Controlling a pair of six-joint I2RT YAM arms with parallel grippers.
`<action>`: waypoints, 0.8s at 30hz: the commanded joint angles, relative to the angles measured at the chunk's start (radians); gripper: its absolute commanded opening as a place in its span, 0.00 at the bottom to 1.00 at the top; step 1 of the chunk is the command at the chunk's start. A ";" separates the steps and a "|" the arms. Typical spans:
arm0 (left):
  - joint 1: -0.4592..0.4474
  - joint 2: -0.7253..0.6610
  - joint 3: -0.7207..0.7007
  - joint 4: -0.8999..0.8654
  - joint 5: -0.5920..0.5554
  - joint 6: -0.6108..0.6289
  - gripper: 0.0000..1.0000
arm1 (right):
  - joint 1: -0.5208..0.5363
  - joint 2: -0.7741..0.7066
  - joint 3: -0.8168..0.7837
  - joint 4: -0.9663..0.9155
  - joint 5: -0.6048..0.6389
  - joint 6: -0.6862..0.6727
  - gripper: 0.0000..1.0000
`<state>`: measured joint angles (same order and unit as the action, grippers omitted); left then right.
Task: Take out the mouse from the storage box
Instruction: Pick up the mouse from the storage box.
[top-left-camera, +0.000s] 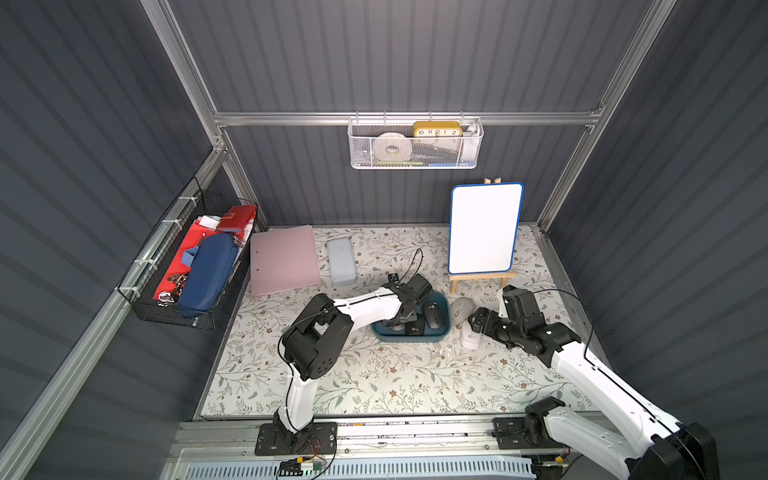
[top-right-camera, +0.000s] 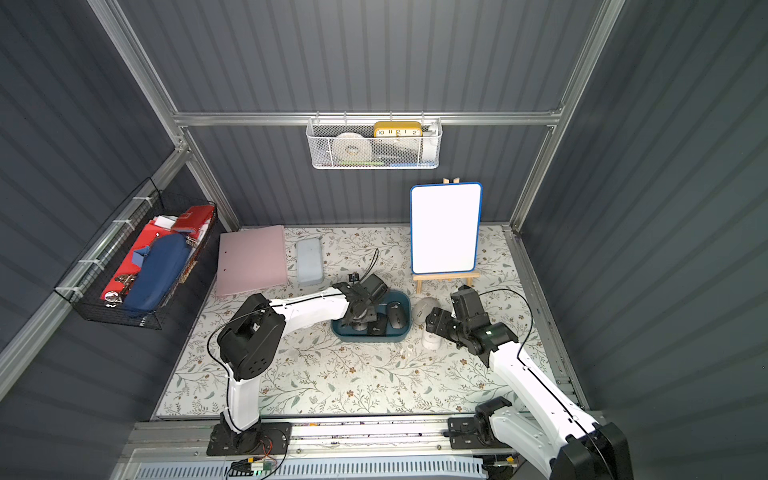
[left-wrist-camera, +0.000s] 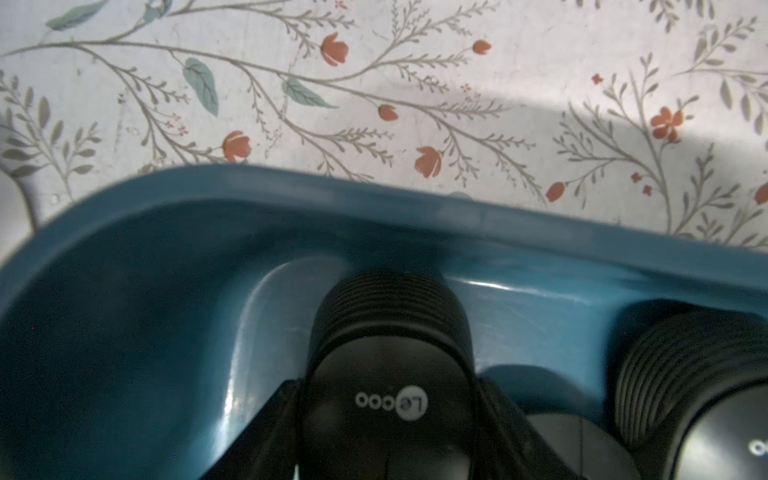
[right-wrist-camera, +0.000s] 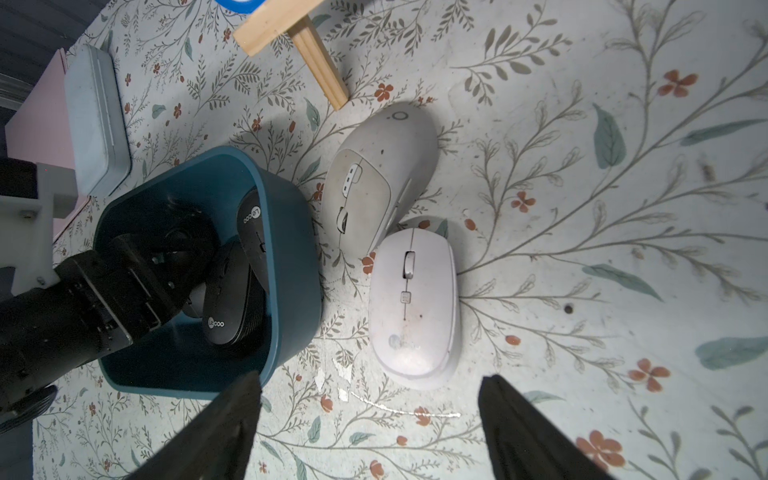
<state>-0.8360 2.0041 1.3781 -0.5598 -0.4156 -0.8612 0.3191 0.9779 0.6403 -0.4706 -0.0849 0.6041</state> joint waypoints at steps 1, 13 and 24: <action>0.006 -0.007 -0.018 -0.003 0.001 0.004 0.59 | 0.006 0.004 -0.008 0.004 0.010 0.007 0.86; 0.006 -0.111 -0.002 -0.040 -0.029 0.004 0.52 | 0.006 0.019 0.001 0.002 0.015 0.006 0.86; 0.004 -0.301 -0.038 -0.051 0.022 0.001 0.51 | 0.008 0.042 0.028 -0.005 0.015 0.000 0.86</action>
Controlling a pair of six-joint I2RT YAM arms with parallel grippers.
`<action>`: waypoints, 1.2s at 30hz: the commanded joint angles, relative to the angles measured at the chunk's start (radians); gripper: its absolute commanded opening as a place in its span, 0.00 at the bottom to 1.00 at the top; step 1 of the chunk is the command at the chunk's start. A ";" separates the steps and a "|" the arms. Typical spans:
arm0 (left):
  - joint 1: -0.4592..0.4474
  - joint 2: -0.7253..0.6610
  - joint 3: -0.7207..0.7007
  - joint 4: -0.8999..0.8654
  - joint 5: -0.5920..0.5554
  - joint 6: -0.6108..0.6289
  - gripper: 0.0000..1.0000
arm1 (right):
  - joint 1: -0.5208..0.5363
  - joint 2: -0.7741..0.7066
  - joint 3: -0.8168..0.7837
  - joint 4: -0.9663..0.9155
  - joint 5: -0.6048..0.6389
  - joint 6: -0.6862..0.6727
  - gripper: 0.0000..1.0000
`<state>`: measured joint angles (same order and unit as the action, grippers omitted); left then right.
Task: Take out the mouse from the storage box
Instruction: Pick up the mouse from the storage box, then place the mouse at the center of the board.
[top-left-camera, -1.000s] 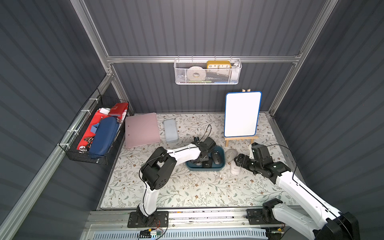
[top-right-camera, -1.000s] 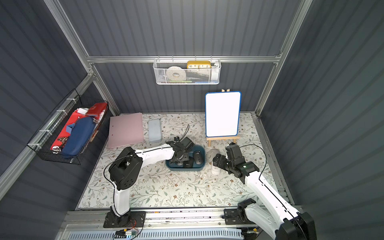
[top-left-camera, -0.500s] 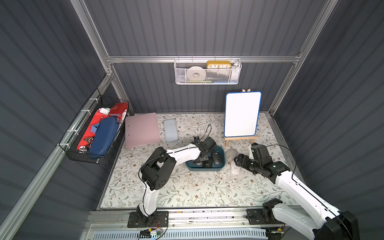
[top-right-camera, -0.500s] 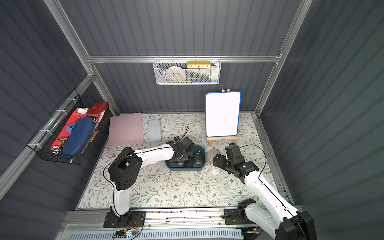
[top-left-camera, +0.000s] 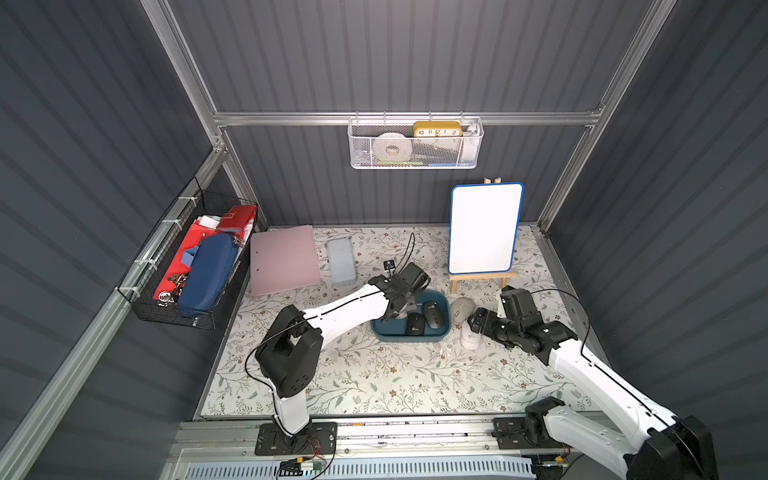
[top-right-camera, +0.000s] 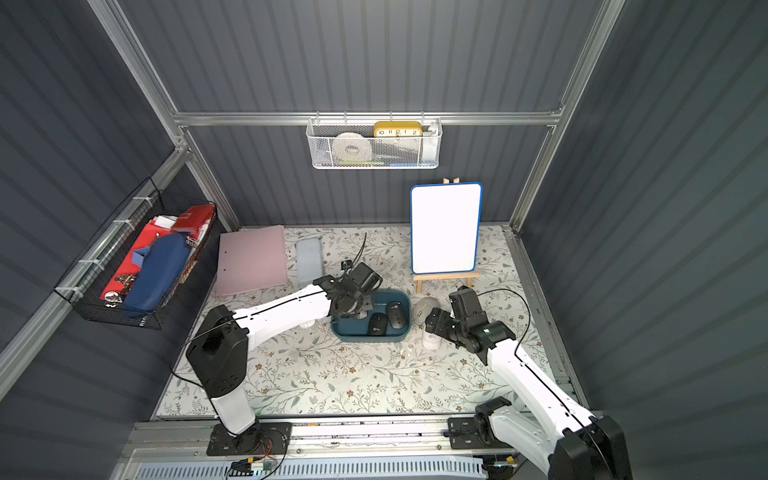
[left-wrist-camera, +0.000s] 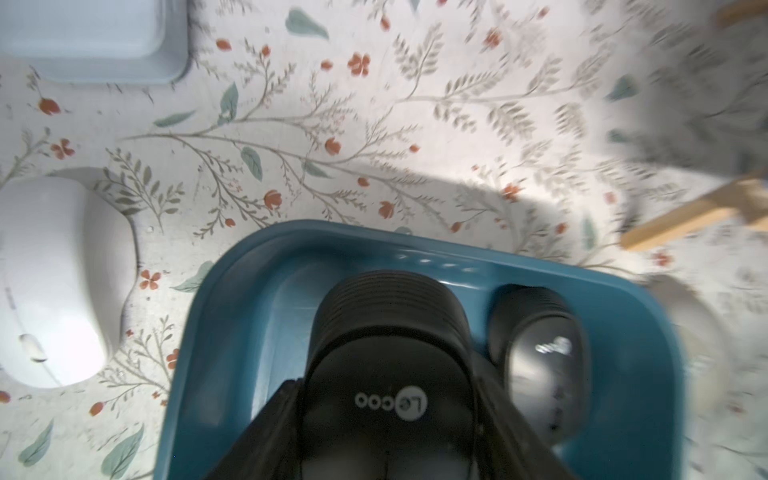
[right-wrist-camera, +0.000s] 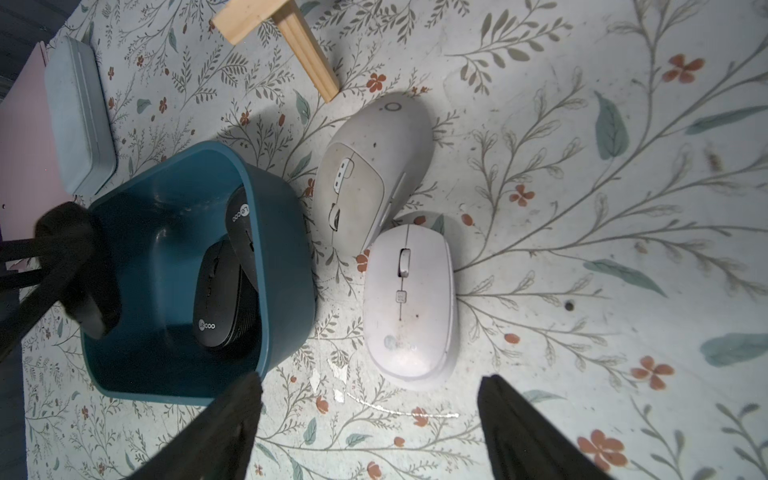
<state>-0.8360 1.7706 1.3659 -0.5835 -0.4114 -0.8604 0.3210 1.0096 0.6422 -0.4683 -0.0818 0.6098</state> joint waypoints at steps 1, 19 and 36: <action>0.004 -0.089 -0.034 -0.033 0.019 -0.003 0.51 | 0.006 0.012 0.028 -0.007 0.011 -0.007 0.86; 0.027 -0.487 -0.360 -0.184 -0.050 -0.172 0.48 | 0.025 0.046 0.040 0.007 0.018 0.010 0.85; 0.293 -0.532 -0.643 -0.059 0.109 -0.204 0.48 | 0.053 0.043 0.041 0.002 0.042 0.018 0.85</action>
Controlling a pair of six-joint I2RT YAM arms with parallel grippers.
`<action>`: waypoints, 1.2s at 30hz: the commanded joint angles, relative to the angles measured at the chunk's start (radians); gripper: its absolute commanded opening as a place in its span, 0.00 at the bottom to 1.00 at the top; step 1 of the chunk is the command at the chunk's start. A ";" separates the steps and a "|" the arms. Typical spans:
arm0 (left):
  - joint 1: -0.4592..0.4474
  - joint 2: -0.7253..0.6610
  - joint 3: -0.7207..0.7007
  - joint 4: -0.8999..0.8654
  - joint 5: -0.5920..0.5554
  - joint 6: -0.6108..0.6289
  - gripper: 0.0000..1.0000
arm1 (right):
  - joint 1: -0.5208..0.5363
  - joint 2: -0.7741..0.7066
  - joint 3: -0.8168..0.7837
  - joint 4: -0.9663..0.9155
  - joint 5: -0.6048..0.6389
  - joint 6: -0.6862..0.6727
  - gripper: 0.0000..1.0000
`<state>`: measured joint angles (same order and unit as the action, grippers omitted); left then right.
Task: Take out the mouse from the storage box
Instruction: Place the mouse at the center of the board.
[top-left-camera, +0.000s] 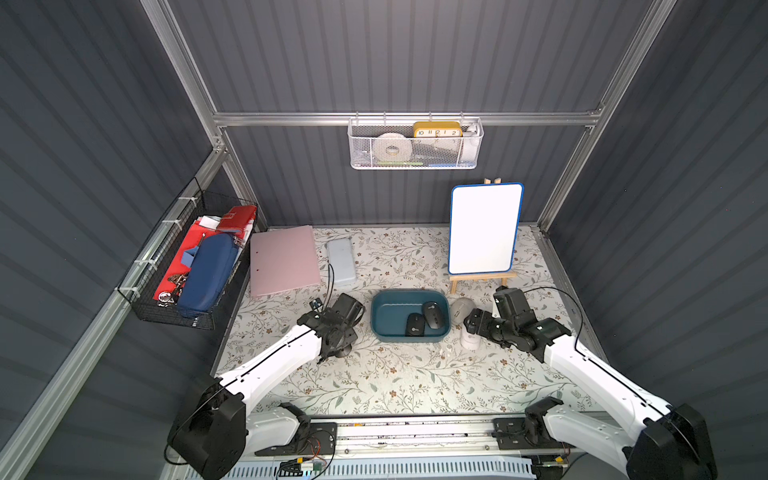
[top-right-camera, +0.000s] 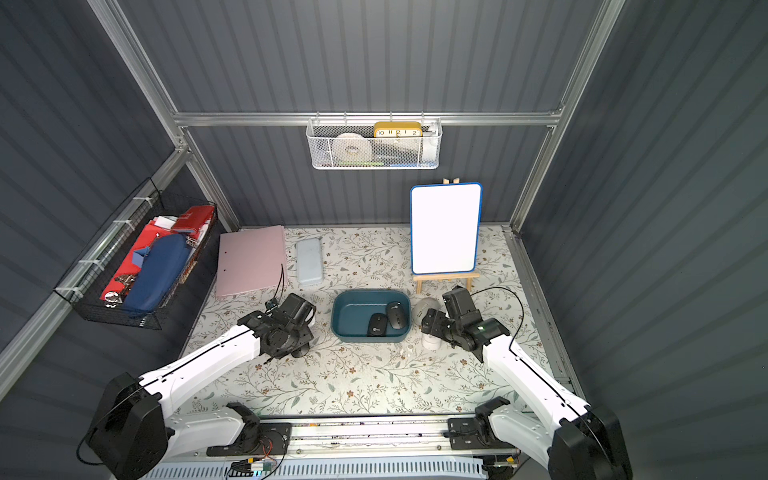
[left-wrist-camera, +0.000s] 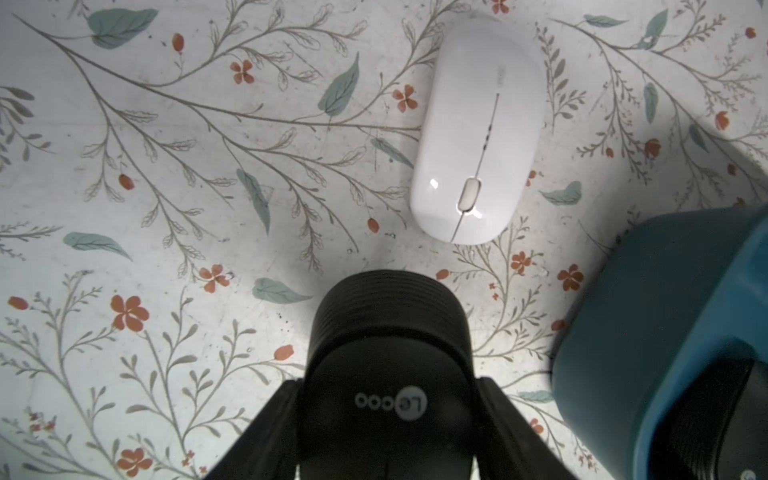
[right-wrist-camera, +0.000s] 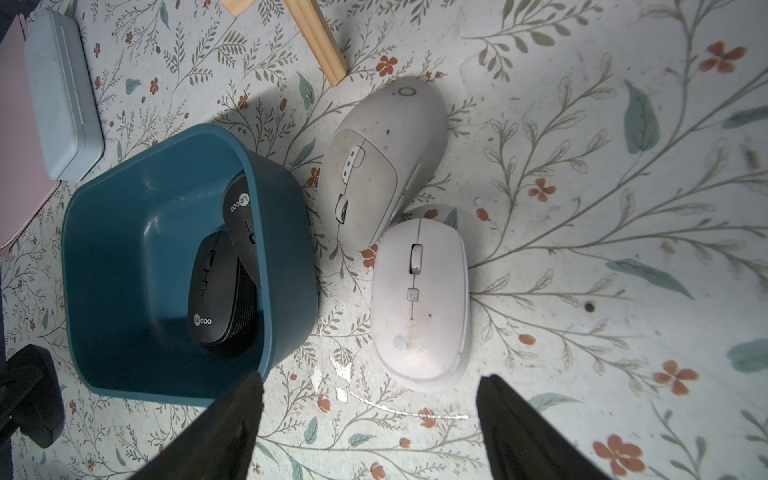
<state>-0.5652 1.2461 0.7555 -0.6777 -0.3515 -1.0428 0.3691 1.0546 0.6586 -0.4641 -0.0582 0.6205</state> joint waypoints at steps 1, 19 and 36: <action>0.033 -0.001 -0.045 0.045 0.061 -0.028 0.48 | 0.007 -0.002 0.024 -0.002 0.020 0.007 0.85; 0.083 0.095 -0.094 0.125 0.123 -0.025 0.55 | 0.013 0.007 0.021 -0.002 0.016 0.015 0.84; 0.085 0.033 -0.048 0.058 0.073 -0.010 0.87 | 0.041 0.008 0.055 -0.019 0.038 0.026 0.84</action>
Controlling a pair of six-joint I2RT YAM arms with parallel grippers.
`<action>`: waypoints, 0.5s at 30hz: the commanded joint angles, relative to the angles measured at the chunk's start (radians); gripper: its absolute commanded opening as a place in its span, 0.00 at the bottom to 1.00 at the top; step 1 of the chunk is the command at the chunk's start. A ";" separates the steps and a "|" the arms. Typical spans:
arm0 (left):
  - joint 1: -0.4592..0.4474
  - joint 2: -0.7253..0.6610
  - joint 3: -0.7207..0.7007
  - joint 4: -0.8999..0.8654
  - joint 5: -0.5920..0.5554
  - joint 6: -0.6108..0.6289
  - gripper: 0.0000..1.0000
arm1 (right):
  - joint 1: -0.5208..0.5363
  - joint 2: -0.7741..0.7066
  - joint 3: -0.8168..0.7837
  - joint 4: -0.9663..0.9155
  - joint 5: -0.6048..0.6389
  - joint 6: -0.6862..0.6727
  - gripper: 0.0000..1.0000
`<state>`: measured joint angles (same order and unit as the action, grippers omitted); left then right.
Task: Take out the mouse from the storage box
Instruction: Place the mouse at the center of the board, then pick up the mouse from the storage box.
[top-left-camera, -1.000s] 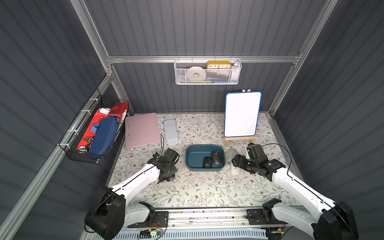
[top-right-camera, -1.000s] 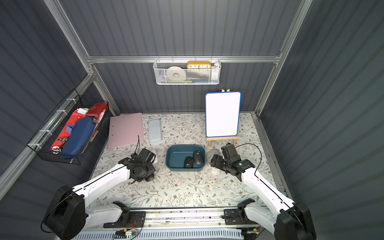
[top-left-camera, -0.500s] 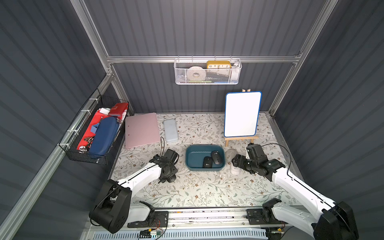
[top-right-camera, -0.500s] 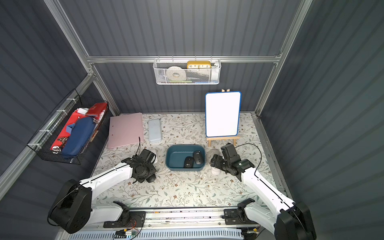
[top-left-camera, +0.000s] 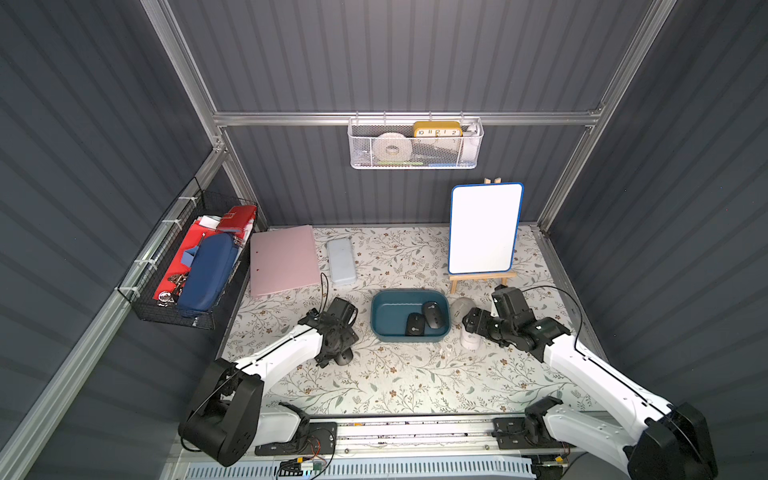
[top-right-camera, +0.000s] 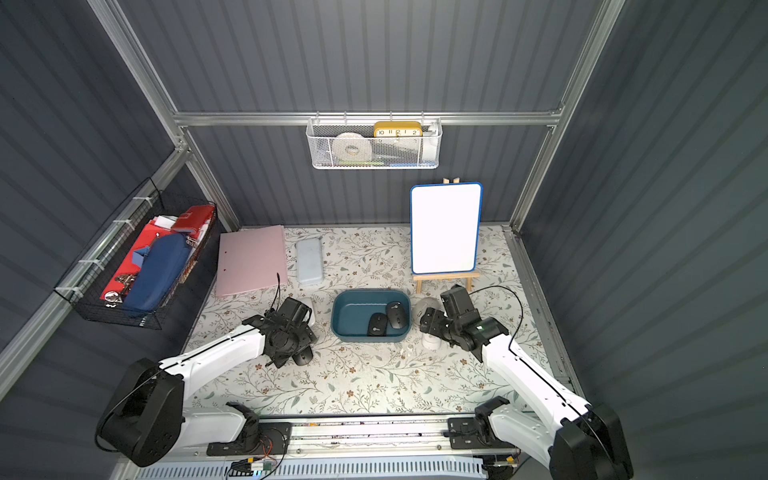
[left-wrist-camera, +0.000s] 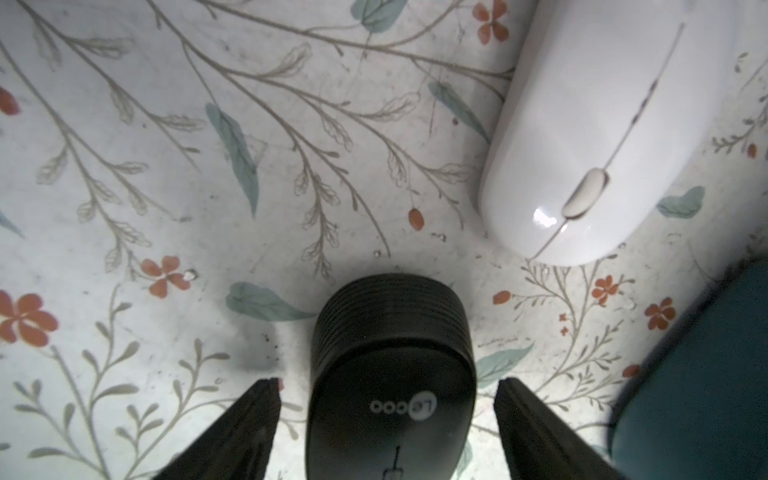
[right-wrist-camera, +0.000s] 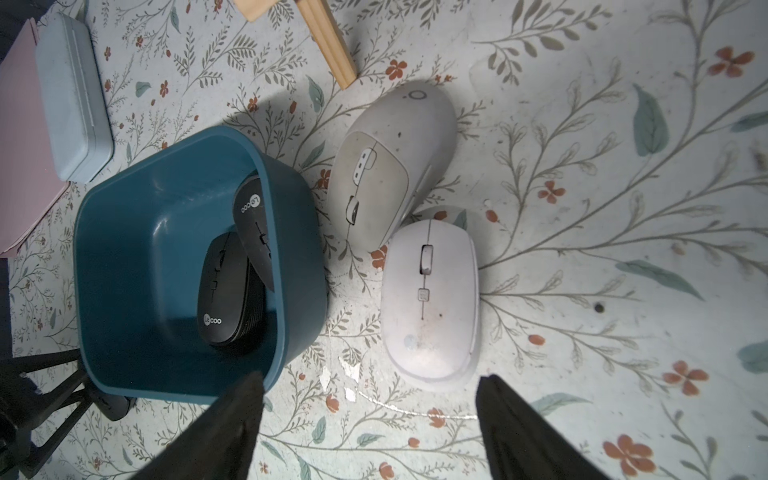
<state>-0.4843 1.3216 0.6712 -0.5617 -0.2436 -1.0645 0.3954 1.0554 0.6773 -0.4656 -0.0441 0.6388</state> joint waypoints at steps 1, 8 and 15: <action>0.004 -0.070 0.042 -0.072 -0.061 0.020 0.88 | 0.027 0.012 0.050 -0.030 0.035 0.011 0.84; 0.005 -0.361 0.068 -0.092 -0.212 0.112 0.96 | 0.197 0.115 0.180 -0.080 0.112 0.042 0.84; 0.004 -0.514 0.040 -0.048 -0.259 0.143 0.99 | 0.336 0.330 0.344 -0.109 0.179 0.059 0.83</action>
<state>-0.4843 0.8253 0.7307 -0.6075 -0.4618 -0.9600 0.6891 1.3338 0.9707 -0.5320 0.0708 0.6849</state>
